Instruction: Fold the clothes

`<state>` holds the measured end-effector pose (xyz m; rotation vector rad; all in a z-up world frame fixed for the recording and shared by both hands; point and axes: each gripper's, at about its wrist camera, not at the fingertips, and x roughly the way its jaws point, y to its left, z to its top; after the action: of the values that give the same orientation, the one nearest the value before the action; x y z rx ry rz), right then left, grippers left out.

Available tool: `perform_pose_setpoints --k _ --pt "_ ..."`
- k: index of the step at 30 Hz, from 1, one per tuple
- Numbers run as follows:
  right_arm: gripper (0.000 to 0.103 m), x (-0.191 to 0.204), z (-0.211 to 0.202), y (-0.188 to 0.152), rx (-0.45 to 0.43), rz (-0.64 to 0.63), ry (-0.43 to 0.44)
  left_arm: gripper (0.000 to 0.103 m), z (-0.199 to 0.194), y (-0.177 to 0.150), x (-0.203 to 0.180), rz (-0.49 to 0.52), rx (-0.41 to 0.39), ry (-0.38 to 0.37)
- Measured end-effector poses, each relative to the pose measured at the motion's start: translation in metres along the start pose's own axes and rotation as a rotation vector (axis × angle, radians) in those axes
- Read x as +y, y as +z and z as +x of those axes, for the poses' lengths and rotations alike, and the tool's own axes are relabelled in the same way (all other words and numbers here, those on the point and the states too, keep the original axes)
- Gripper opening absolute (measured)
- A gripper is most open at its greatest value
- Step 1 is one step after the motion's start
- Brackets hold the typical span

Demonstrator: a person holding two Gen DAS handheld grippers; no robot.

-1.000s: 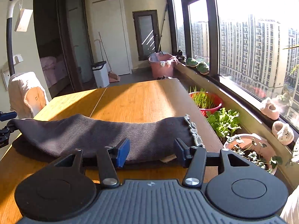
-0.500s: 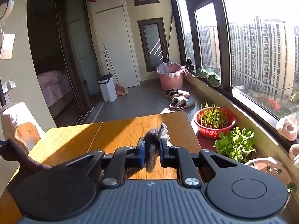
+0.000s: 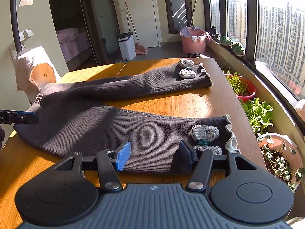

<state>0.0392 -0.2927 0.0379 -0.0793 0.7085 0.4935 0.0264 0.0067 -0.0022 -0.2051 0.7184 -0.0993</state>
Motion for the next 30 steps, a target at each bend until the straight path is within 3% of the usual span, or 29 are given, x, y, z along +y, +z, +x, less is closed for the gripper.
perform_pose_setpoints --k 8,12,13,14,16,23,28,30 --pt "0.070 -0.015 0.052 0.043 -0.008 -0.015 -0.024 0.096 0.013 0.018 0.011 -0.059 -0.039 0.061" --pt "0.073 -0.011 0.047 0.040 -0.044 -0.051 -0.068 0.098 0.007 0.010 0.001 -0.073 -0.079 0.110" --pt "0.084 -0.008 0.041 0.037 -0.067 -0.067 -0.083 0.098 0.000 0.004 -0.007 -0.077 -0.106 0.147" --pt "0.103 -0.002 0.031 0.032 -0.101 -0.078 -0.084 0.100 -0.010 -0.004 -0.018 -0.071 -0.139 0.169" --pt "0.103 0.011 0.010 0.019 -0.169 -0.092 -0.084 0.103 -0.030 -0.024 -0.037 -0.055 -0.188 0.160" --pt "0.103 0.027 -0.027 -0.007 -0.182 0.031 -0.100 0.103 -0.033 -0.053 -0.075 -0.102 -0.088 0.188" --pt "0.103 0.028 -0.029 -0.027 -0.043 0.204 -0.045 0.103 -0.038 -0.066 -0.090 -0.055 -0.048 0.254" --pt "0.103 0.031 -0.035 -0.033 -0.047 0.220 -0.060 0.103 -0.037 -0.068 -0.096 -0.027 -0.029 0.283"
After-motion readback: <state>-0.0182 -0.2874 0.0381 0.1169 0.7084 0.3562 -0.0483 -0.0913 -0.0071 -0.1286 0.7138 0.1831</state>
